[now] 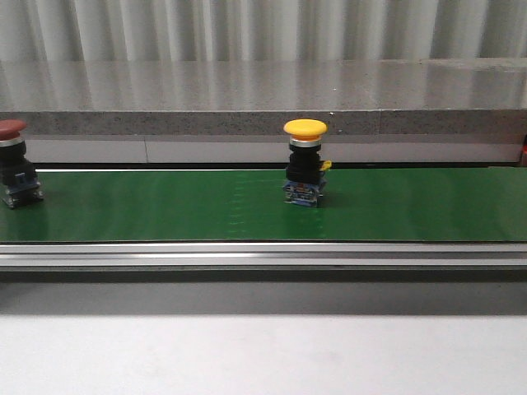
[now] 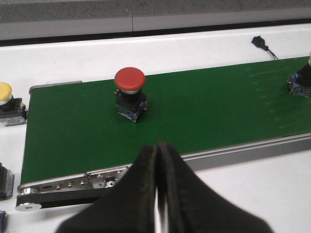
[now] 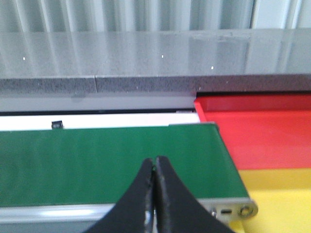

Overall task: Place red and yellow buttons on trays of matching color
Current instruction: 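Lower the right gripper onto the yellow button at the conveyor end, grasp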

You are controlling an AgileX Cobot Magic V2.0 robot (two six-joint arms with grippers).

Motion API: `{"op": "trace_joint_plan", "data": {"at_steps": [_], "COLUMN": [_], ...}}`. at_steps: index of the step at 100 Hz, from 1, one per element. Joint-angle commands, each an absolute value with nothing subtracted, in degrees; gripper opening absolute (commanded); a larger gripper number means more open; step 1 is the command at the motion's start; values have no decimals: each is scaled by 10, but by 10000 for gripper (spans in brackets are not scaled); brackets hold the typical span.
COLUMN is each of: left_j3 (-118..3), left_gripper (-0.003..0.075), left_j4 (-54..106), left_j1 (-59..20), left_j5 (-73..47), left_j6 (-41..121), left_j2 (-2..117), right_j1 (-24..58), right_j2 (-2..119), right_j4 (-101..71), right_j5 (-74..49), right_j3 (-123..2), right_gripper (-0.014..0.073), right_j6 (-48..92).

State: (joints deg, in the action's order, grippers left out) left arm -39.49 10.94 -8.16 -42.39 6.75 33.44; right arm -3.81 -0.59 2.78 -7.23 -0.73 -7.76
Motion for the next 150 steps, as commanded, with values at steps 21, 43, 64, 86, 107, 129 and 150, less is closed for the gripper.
{"op": "trace_joint_plan", "data": {"at_steps": [21, 43, 64, 86, 107, 129, 150], "left_j3": [-379, -379, -379, -379, -379, -379, -379], "left_gripper": [-20, -20, -20, -20, -20, -20, -20], "left_j4": [114, 114, 114, 114, 114, 114, 114], "left_j1": [-86, -86, -86, -86, -86, -86, -86], "left_j5": [-387, -387, -387, -387, -387, -387, -387], "left_j6": [69, 69, 69, 69, 69, 69, 69], "left_j2": [252, 251, 251, 251, 251, 251, 251], "right_j1": [-38, -4, 62, 120, 158, 185, 185], "right_j2": [139, 292, 433, 557, 654, 754, 851], "right_j4": [34, 34, 34, 26, 12, 7, -11], "right_j5": [-179, -210, -244, -342, -450, -572, -663], "right_j3": [-222, -361, -455, -552, -638, -733, -812], "right_gripper": [-66, -66, -66, 87, 568, 562, 559], "right_j6": [-78, -77, -71, -71, -71, -61, -28]}}
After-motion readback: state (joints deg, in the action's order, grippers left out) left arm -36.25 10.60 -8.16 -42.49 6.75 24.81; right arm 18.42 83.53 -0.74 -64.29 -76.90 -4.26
